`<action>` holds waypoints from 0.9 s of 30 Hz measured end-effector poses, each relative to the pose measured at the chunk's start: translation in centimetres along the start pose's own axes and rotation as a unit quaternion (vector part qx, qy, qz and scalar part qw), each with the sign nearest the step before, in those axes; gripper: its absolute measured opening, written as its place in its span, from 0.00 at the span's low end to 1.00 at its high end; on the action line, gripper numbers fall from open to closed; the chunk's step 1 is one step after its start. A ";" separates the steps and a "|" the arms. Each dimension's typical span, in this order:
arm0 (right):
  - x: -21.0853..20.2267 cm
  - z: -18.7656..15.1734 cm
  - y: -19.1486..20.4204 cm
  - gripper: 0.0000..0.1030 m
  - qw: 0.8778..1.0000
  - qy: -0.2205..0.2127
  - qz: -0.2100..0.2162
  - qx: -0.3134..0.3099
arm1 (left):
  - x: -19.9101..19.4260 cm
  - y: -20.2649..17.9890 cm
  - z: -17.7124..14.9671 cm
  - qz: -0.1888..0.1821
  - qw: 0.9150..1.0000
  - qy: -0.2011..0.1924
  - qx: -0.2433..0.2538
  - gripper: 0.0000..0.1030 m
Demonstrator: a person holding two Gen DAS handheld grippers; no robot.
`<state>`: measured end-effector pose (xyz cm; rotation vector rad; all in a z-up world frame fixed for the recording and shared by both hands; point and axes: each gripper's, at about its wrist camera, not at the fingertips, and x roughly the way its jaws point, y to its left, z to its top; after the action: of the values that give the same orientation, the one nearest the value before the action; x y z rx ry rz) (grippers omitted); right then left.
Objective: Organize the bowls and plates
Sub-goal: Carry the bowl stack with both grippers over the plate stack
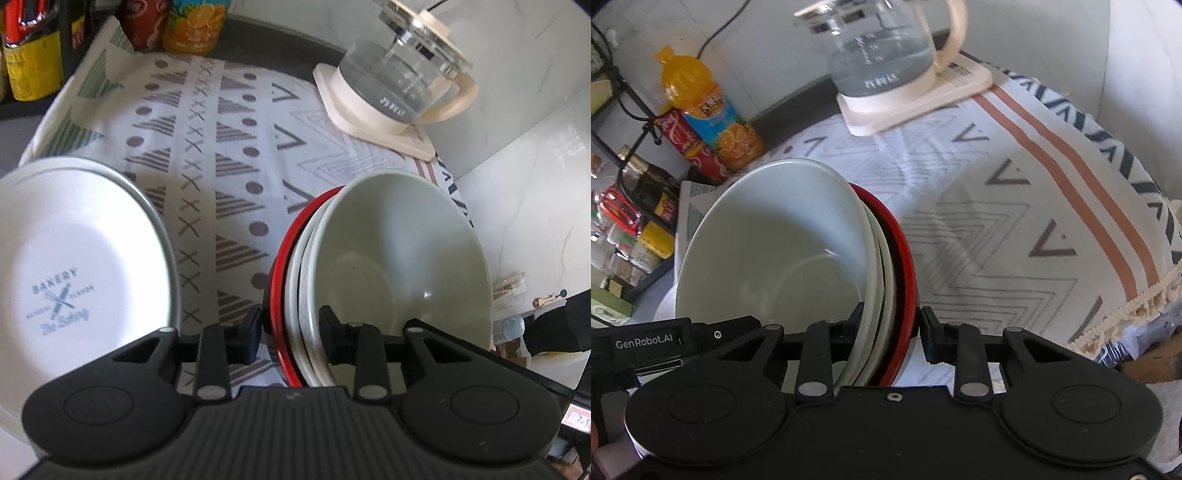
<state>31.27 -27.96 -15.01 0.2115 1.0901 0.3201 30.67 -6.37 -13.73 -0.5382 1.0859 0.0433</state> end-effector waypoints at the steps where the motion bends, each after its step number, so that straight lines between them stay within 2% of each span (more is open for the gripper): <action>1: -0.2 0.2 0.3 0.28 1.000 -0.003 0.002 -0.002 | -0.4 0.1 0.1 0.000 1.000 -0.003 0.000 0.30; 14: -2.1 1.9 3.5 0.28 0.999 -0.027 0.029 -0.025 | -5.1 0.6 1.9 0.004 0.999 -0.049 -0.013 0.30; 27: -3.3 3.1 7.1 0.28 0.996 -0.046 0.050 -0.064 | -8.5 2.3 1.7 0.010 0.996 -0.082 -0.036 0.30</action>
<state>31.54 -22.49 -8.58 0.1647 0.9658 0.4646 27.34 -1.74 -6.85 -0.5772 0.9317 0.1429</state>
